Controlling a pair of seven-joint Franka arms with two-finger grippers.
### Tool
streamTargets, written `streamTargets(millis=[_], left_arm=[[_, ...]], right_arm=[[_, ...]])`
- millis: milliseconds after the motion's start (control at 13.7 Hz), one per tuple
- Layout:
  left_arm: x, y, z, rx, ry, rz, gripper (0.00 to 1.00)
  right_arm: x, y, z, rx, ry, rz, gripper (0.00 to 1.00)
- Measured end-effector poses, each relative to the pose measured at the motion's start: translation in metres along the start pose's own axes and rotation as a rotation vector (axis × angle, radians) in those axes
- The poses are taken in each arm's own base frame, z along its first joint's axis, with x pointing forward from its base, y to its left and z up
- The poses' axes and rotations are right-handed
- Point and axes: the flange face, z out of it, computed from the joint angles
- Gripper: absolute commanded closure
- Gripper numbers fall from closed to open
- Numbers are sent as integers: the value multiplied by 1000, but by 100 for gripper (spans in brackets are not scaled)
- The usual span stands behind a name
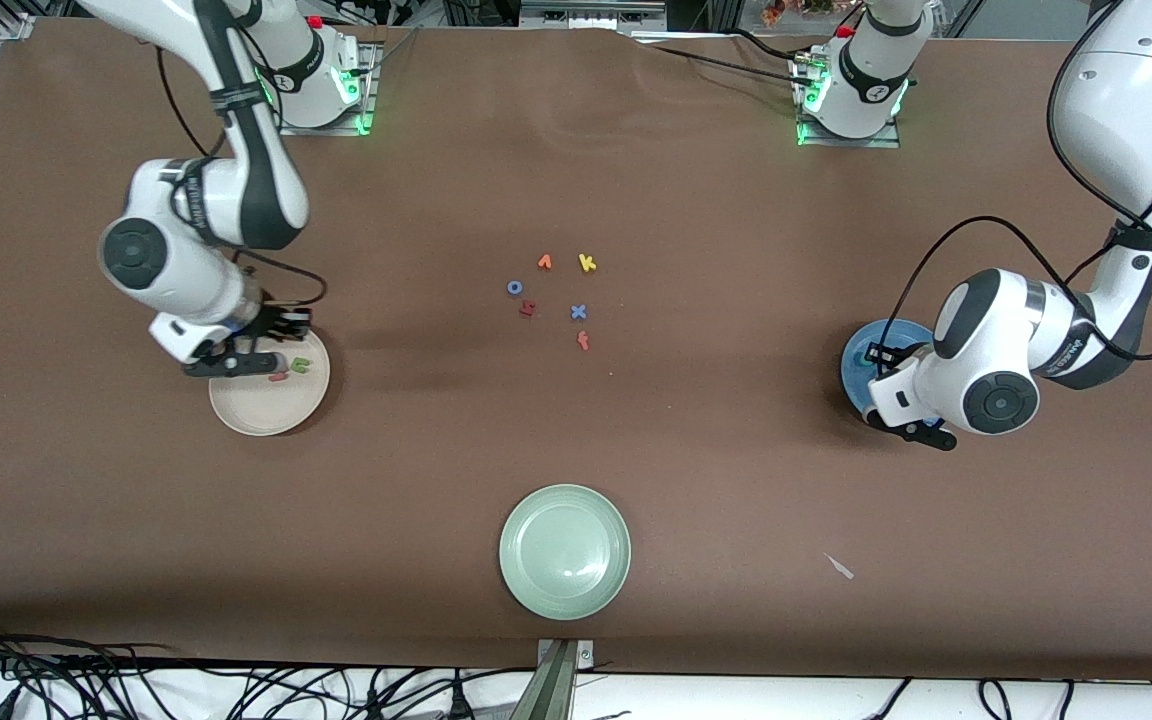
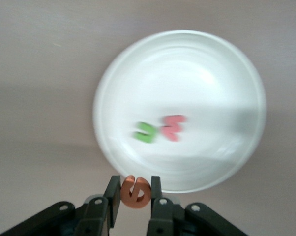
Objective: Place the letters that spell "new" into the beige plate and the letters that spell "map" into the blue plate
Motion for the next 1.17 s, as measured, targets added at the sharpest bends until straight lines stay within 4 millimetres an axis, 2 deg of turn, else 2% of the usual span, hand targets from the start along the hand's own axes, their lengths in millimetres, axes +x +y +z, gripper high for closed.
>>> streamTargets(millis=[73,219,366,512,658,877,1097,1170], left_arm=[[-1,-4,-3,-1,-1,-5,0],[-10,-26,-25,-6,-9,-40,0],[-25,-52,-62,-25,-8,-88,0],[-40,-67,-101,-36,7,-126,0],[-53,-73,-134,-31,38,-167,0],[-70,-71,-164,-79,89,-234,0],[-111,-81,-201,-190,172,-338,0],[-126,-78,-215,-188,218,-364,0]], right_arm=[[-3,17,2,-5,-2,-24,83],[-8,37,7,-15,11,-50,79],[-9,46,15,-29,25,-60,69],[-9,53,20,-39,24,-59,61],[-9,57,21,-41,25,-57,52],[-8,57,20,-33,31,-50,47],[-3,53,13,-28,46,-45,41],[2,49,6,-25,51,-34,40]])
